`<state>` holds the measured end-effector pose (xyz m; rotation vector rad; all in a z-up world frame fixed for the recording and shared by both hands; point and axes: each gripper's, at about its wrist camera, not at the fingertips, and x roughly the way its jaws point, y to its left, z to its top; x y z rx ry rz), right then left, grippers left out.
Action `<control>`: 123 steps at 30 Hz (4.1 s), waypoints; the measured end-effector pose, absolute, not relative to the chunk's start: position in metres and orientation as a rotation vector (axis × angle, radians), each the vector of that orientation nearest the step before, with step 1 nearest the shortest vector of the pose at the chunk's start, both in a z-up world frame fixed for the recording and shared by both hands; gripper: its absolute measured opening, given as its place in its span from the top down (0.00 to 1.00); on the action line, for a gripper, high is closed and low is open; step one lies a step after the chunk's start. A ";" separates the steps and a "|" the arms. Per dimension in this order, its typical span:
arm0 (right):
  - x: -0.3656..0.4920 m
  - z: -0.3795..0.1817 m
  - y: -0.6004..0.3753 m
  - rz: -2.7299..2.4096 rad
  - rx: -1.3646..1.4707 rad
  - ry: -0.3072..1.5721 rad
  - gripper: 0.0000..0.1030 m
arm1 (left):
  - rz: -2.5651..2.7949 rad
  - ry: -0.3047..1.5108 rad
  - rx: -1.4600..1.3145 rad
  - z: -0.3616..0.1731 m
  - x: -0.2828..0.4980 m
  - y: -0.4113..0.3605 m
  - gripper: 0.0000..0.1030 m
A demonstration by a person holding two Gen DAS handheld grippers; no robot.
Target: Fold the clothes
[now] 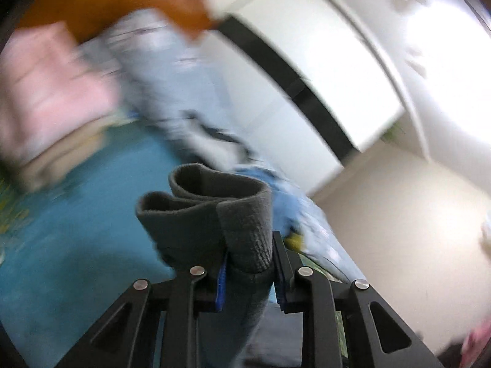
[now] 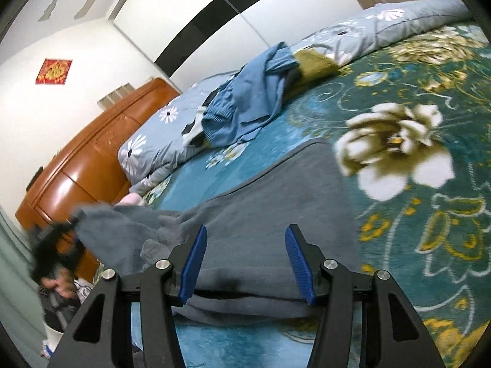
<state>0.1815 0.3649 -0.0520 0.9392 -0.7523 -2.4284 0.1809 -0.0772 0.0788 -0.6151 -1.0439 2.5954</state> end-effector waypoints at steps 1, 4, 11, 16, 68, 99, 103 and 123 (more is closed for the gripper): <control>0.183 -0.052 0.369 -2.432 0.936 -0.765 0.47 | 2.570 -0.970 -0.603 0.094 0.176 -0.057 0.75; 0.185 -0.054 0.384 -2.441 0.932 -0.805 0.47 | 2.476 -0.779 -0.609 0.123 0.160 0.011 0.75; 0.198 -0.060 0.418 -2.479 0.938 -0.867 0.47 | 2.301 -0.499 -0.827 0.080 0.138 0.137 0.75; 0.206 -0.065 0.434 -2.496 0.950 -0.904 0.47 | 2.219 -0.425 -1.042 0.022 0.140 0.182 0.75; 0.100 -0.070 0.403 -2.149 1.179 -0.939 0.88 | 2.440 -0.634 -1.253 -0.034 0.159 0.075 0.21; 0.158 -0.058 0.371 -2.325 1.136 -0.537 0.70 | 2.414 -0.322 -1.002 -0.002 0.156 0.119 0.22; 0.158 -0.068 0.378 -2.307 1.100 -0.649 0.70 | 2.409 -0.335 -1.028 -0.012 0.152 0.118 0.22; 0.158 -0.076 0.408 -2.376 1.134 -0.741 0.45 | 2.367 -0.694 -1.190 -0.037 0.139 0.057 0.20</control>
